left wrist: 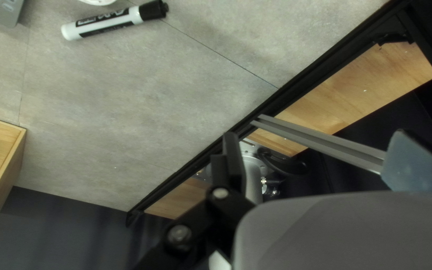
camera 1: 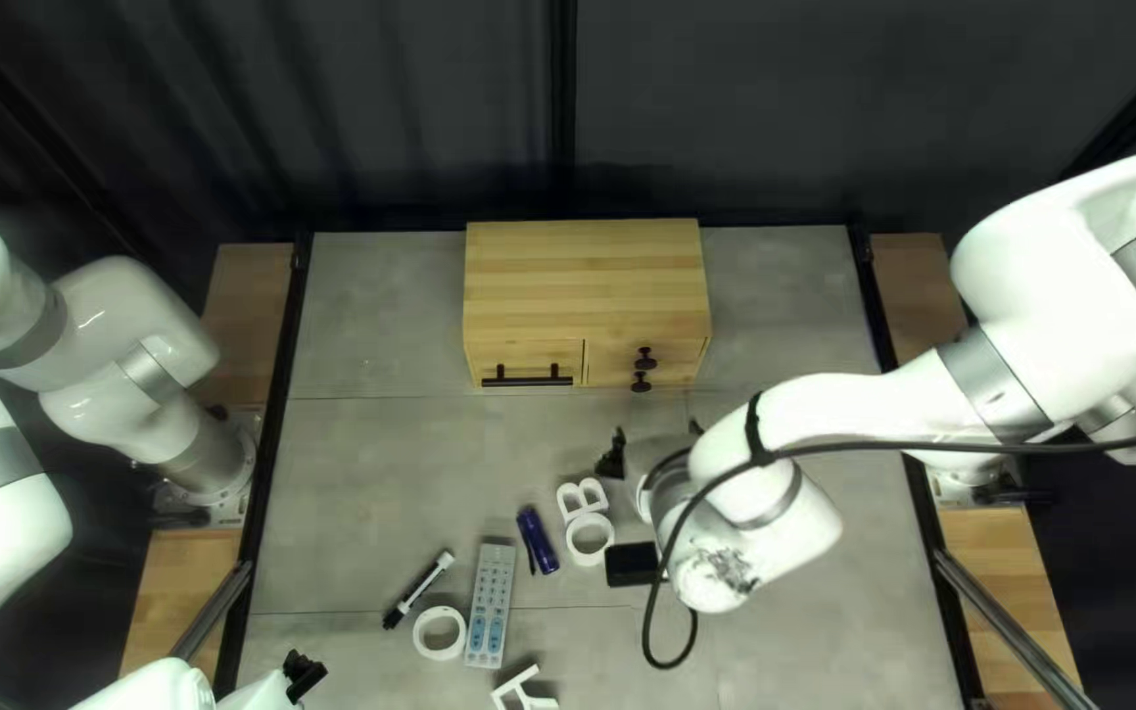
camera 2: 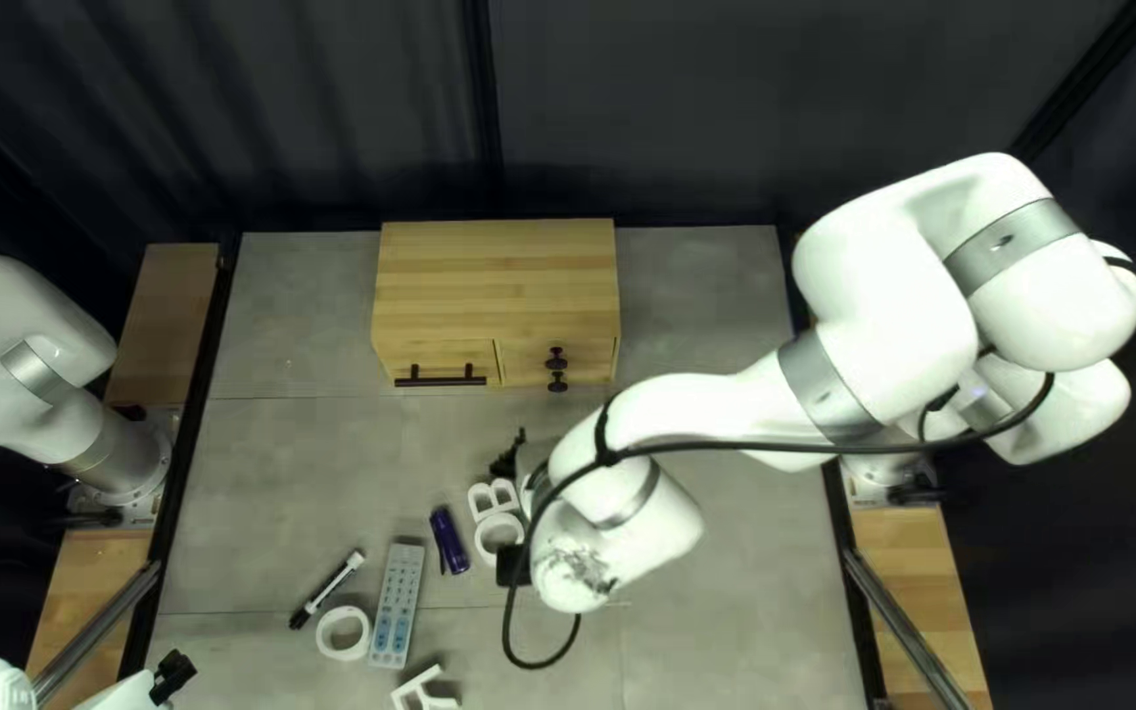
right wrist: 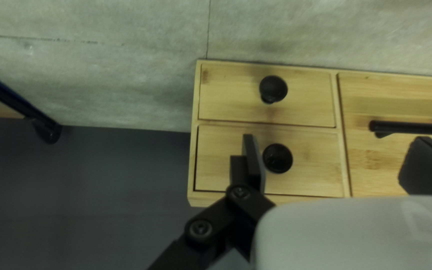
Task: Open drawers and place objects into drawer and close
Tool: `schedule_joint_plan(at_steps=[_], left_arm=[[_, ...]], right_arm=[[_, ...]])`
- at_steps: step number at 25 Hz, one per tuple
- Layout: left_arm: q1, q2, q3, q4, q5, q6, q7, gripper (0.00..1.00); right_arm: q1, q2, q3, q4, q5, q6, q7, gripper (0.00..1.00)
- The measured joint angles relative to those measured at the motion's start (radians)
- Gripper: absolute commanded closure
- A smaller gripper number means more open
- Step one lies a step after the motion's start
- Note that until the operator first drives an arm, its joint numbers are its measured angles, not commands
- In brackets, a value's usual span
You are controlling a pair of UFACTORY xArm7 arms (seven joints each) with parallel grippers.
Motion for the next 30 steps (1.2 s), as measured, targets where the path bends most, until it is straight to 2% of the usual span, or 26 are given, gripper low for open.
schedule_joint_plan(at_steps=[16, 23, 30], left_arm=[[0.0, 0.0, 0.0, 0.0, 0.0, 0.0, 0.0, 0.0], [0.0, 0.0, 0.0, 0.0, 0.0, 0.0, 0.0, 0.0], [0.0, 0.0, 0.0, 0.0, 0.0, 0.0, 0.0, 0.0]], right_arm=[[-0.082, -0.037, -0.038, -0.074, -0.013, -0.156, -0.1, 0.0], [-0.095, -0.064, -0.054, -0.111, -0.025, -0.175, -0.08, 0.0], [-0.101, -0.033, -0.066, -0.102, -0.039, -0.183, -0.039, 0.0]])
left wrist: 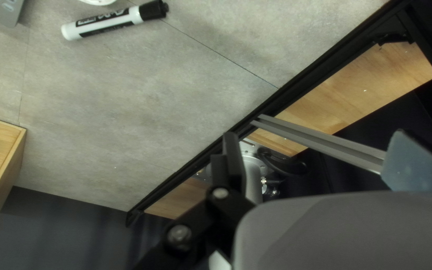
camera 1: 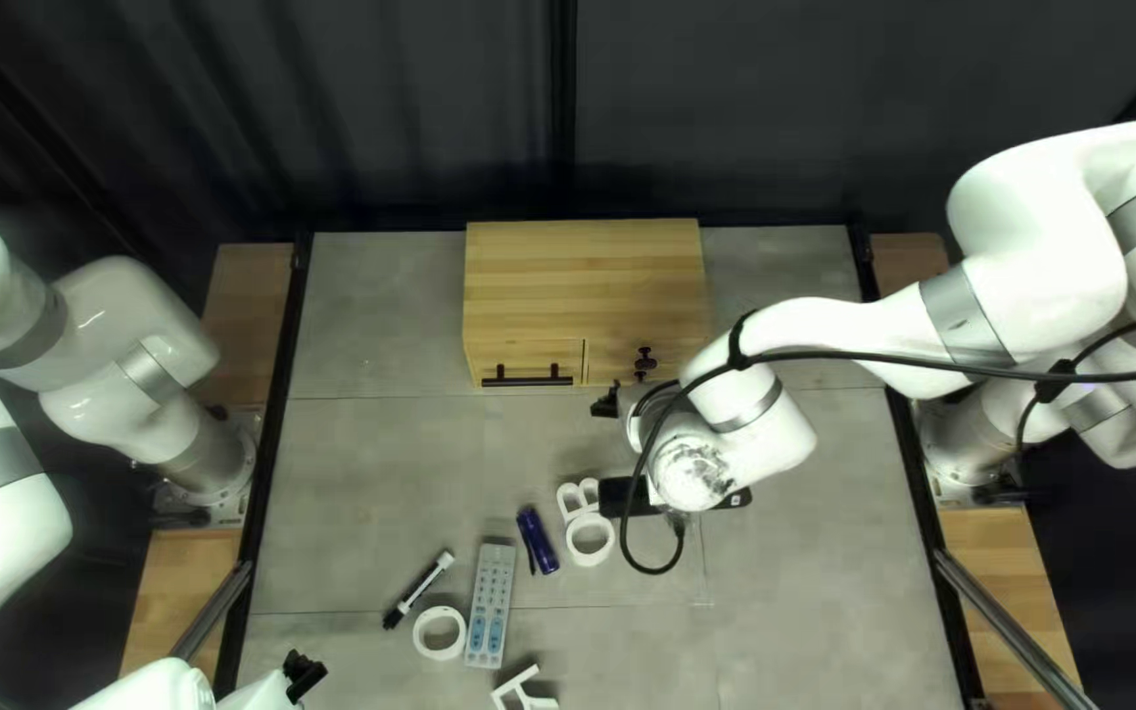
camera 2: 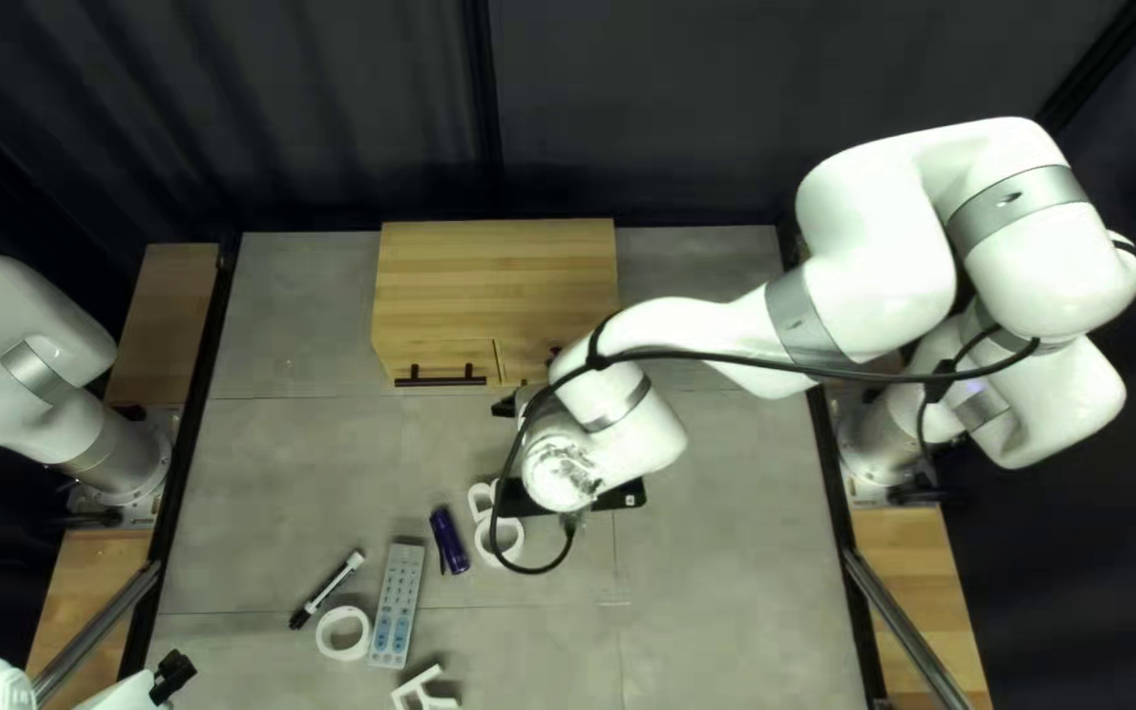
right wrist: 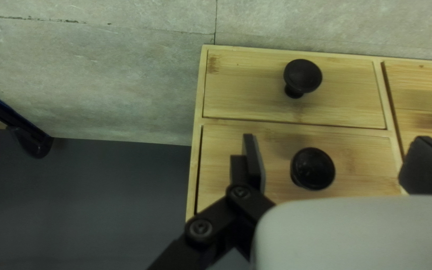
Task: Open drawers and place objects into drawer and close
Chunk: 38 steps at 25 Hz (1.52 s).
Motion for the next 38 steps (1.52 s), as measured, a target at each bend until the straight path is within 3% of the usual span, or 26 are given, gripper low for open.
schedule_joint_plan(at_steps=[17, 26, 38], left_arm=[[0.0, 0.0, 0.0, 0.0, 0.0, 0.0, 0.0, 0.0], [0.0, 0.0, 0.0, 0.0, 0.0, 0.0, 0.0, 0.0], [0.0, 0.0, 0.0, 0.0, 0.0, 0.0, 0.0, 0.0]], right_arm=[[-0.004, -0.004, -0.014, -0.003, -0.011, 0.008, 0.041, 0.0], [0.015, 0.051, 0.01, 0.015, -0.001, -0.017, 0.062, 0.0], [0.085, 0.052, 0.047, 0.069, 0.026, 0.098, 0.142, 0.0]])
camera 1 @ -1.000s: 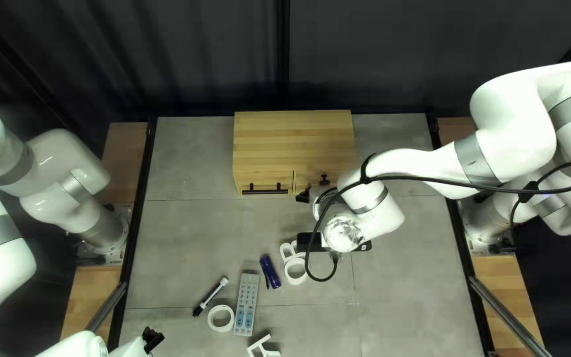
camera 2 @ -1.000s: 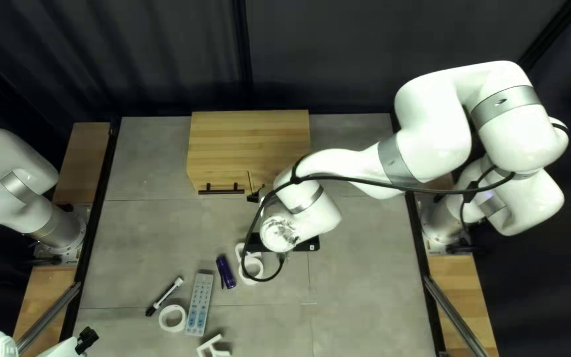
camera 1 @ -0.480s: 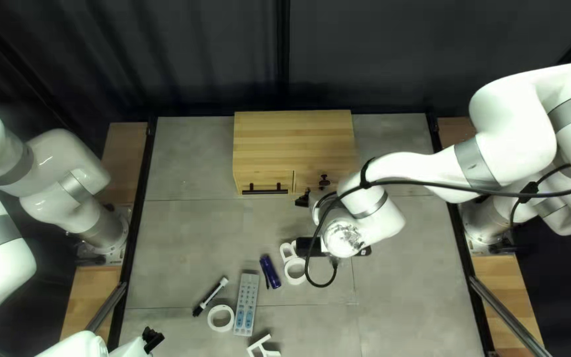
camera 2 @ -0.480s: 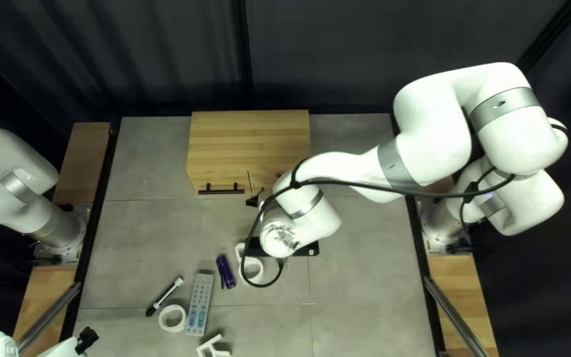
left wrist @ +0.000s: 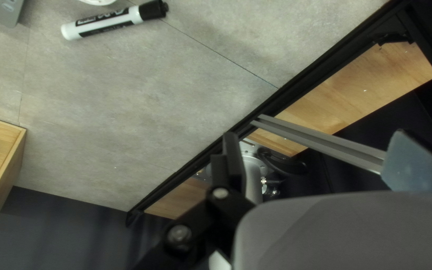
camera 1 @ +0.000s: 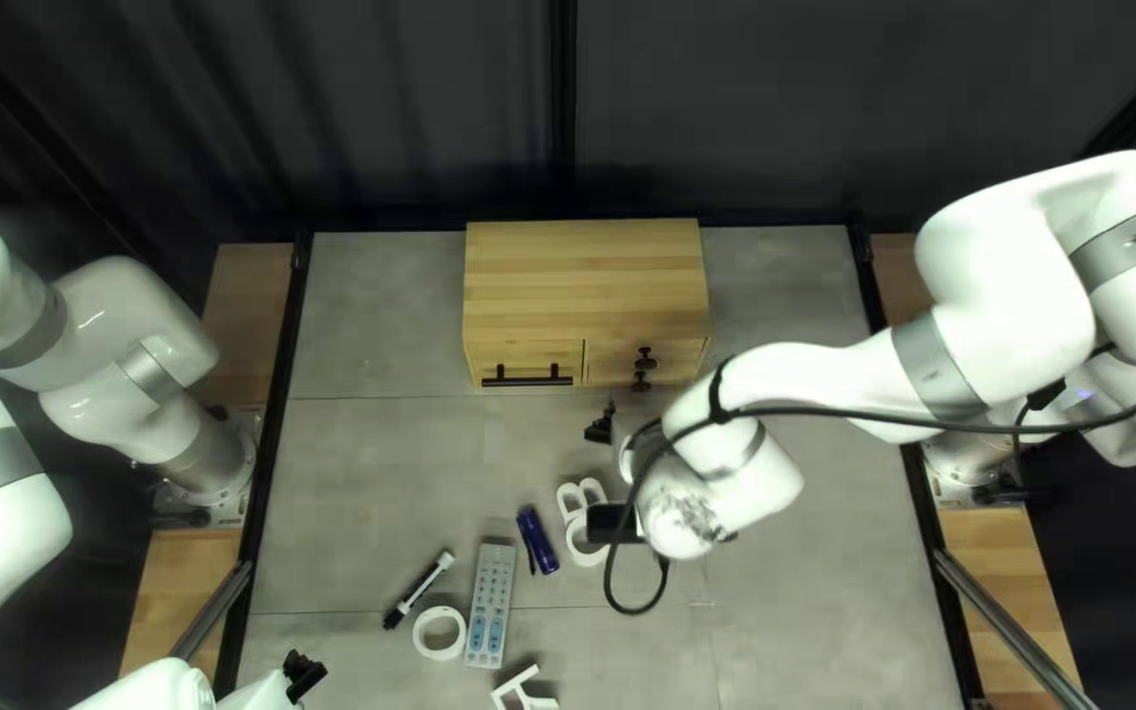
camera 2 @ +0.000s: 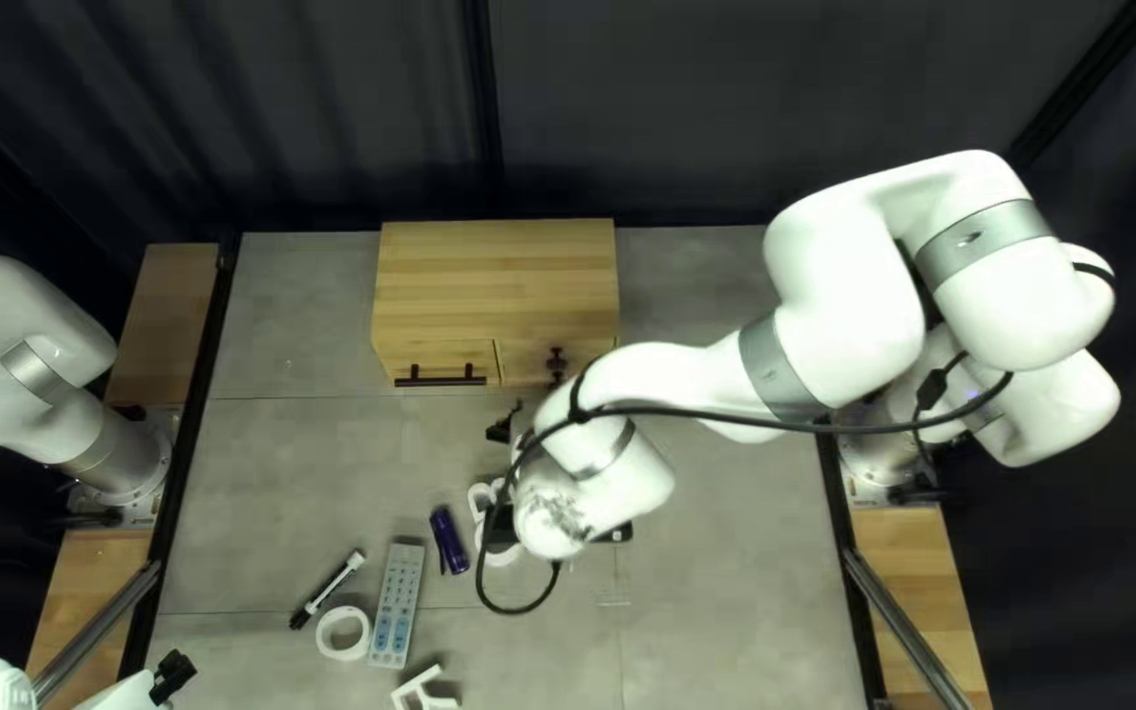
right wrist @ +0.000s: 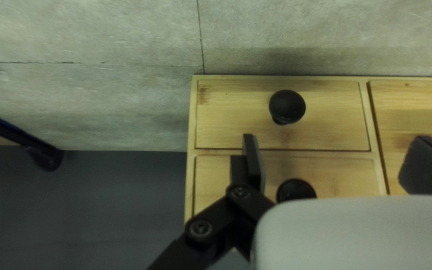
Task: Open drawers and place objects into drawer and close
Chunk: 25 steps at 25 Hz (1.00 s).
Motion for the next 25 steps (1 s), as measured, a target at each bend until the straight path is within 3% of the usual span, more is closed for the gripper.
schedule_joint_plan(at_steps=[11, 18, 25], left_arm=[[0.0, 0.0, 0.0, 0.0, 0.0, 0.0, 0.0, 0.0], [0.0, 0.0, 0.0, 0.0, 0.0, 0.0, 0.0, 0.0], [0.0, 0.0, 0.0, 0.0, 0.0, 0.0, 0.0, 0.0]], right_arm=[[0.01, 0.006, 0.001, -0.035, -0.047, -0.043, 0.028, 0.0], [0.0, 0.079, -0.017, 0.009, -0.096, -0.055, 0.022, 0.0], [-0.017, 0.082, -0.023, 0.003, -0.069, -0.06, 0.025, 0.0]])
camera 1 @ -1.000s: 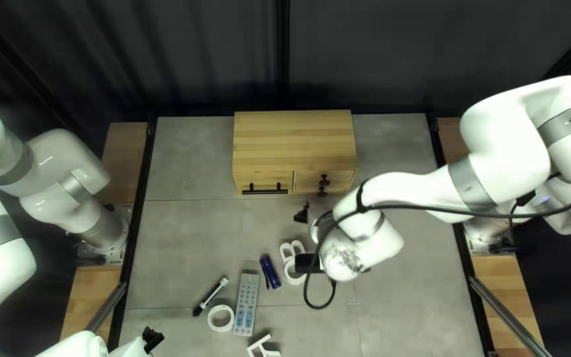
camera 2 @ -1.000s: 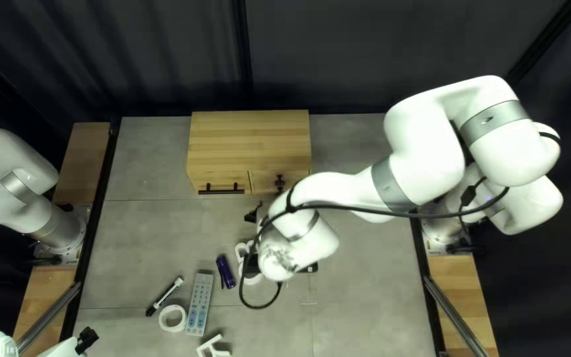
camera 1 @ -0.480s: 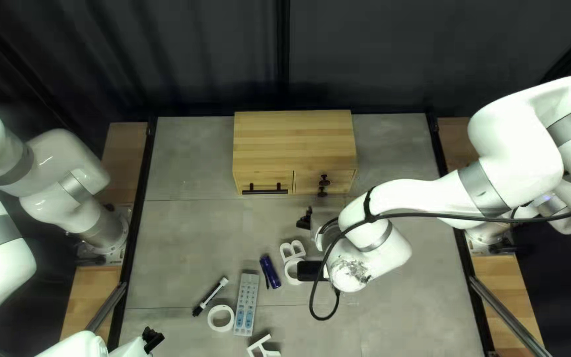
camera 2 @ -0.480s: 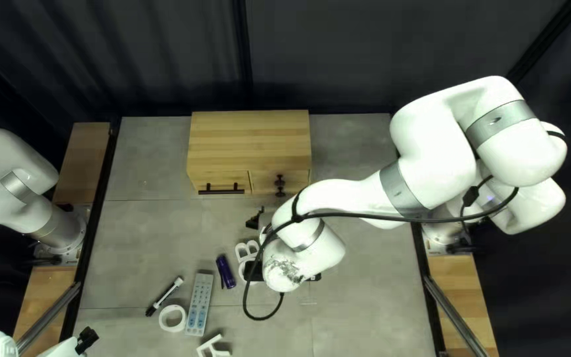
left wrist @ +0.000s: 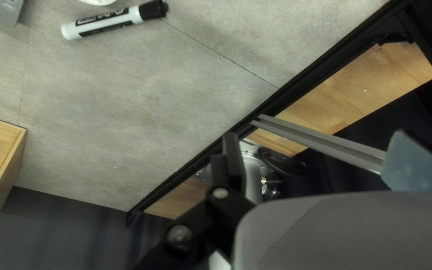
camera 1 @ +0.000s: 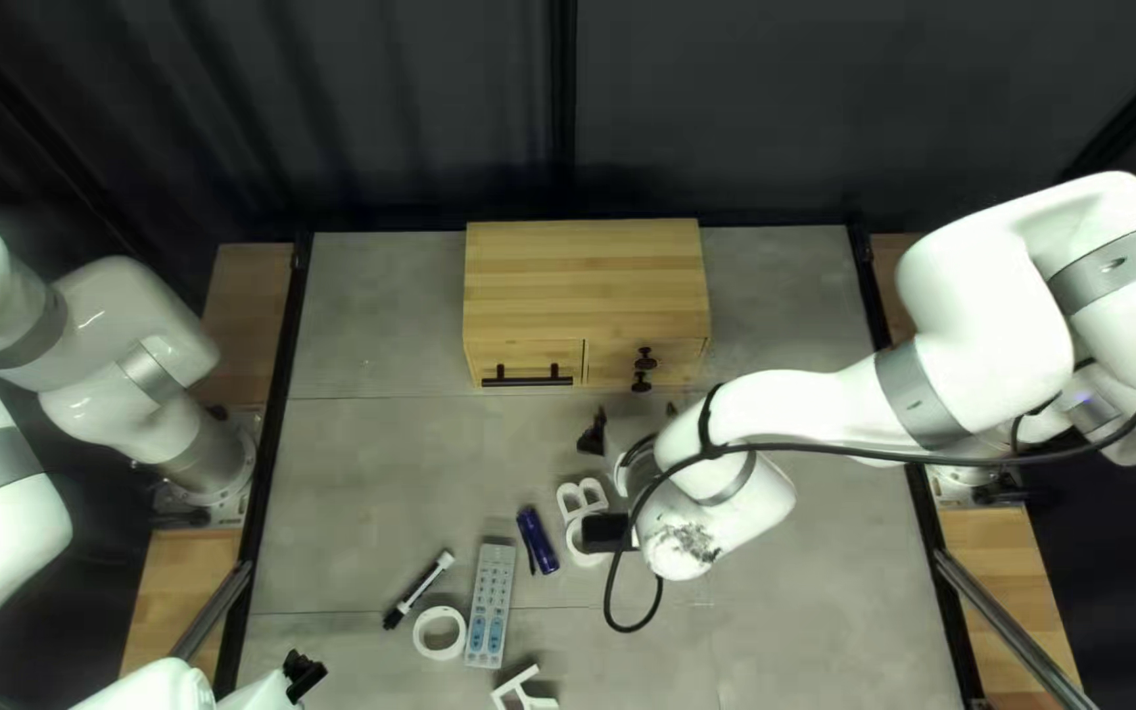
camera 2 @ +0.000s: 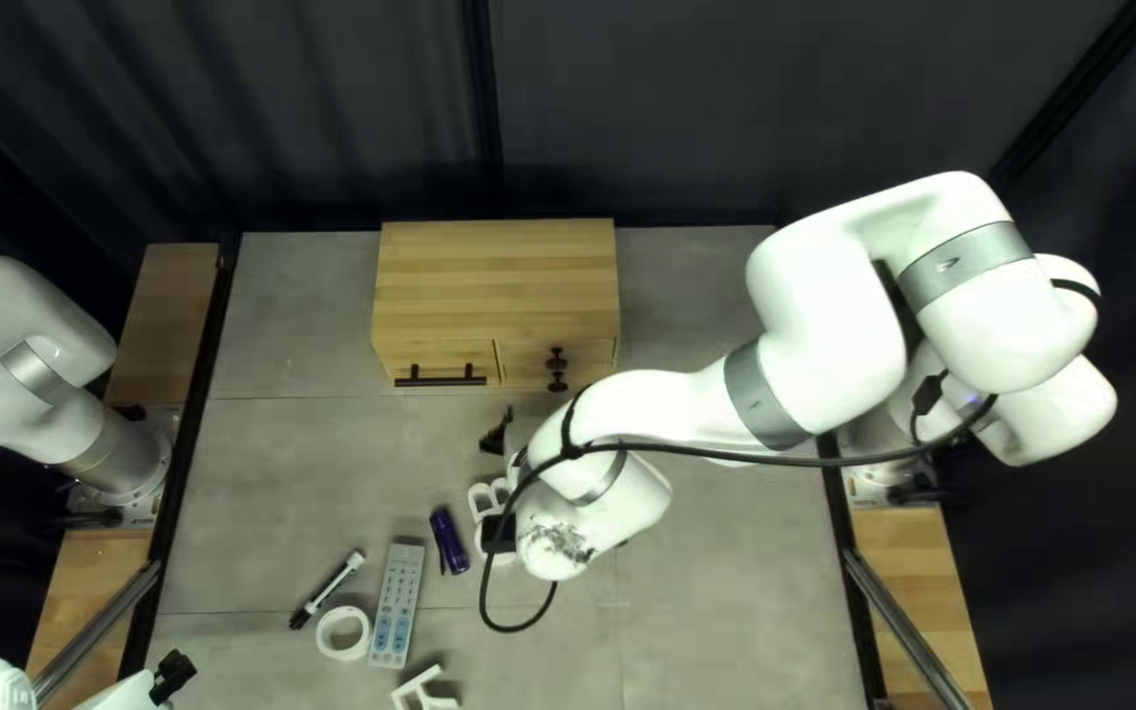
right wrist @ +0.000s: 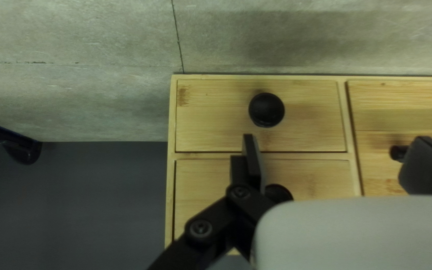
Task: Open drawers and place objects into drawer and close
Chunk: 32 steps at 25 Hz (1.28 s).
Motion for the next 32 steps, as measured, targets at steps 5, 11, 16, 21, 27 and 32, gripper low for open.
schedule_joint_plan(at_steps=[5, 11, 16, 21, 27, 32], left_arm=[[0.0, 0.0, 0.0, 0.0, 0.0, 0.0, 0.0, 0.0], [0.0, 0.0, 0.0, 0.0, 0.0, 0.0, 0.0, 0.0], [0.0, 0.0, 0.0, 0.0, 0.0, 0.0, 0.0, 0.0], [0.0, 0.0, 0.0, 0.0, 0.0, 0.0, 0.0, 0.0], [0.0, 0.0, 0.0, 0.0, 0.0, 0.0, 0.0, 0.0], [0.0, 0.0, 0.0, 0.0, 0.0, 0.0, 0.0, 0.0]], right_arm=[[-0.009, -0.047, 0.01, -0.036, 0.038, -0.032, -0.018, 0.0], [-0.026, -0.076, 0.016, -0.073, 0.058, -0.1, -0.043, 0.0], [-0.04, -0.051, 0.013, -0.069, 0.063, -0.118, -0.057, 0.0], [-0.043, -0.017, 0.007, -0.054, 0.066, -0.095, -0.056, 0.0], [-0.052, 0.014, 0.0, -0.027, 0.068, -0.077, -0.068, 0.0], [-0.063, 0.014, -0.007, -0.023, 0.062, -0.087, -0.084, 0.0]])
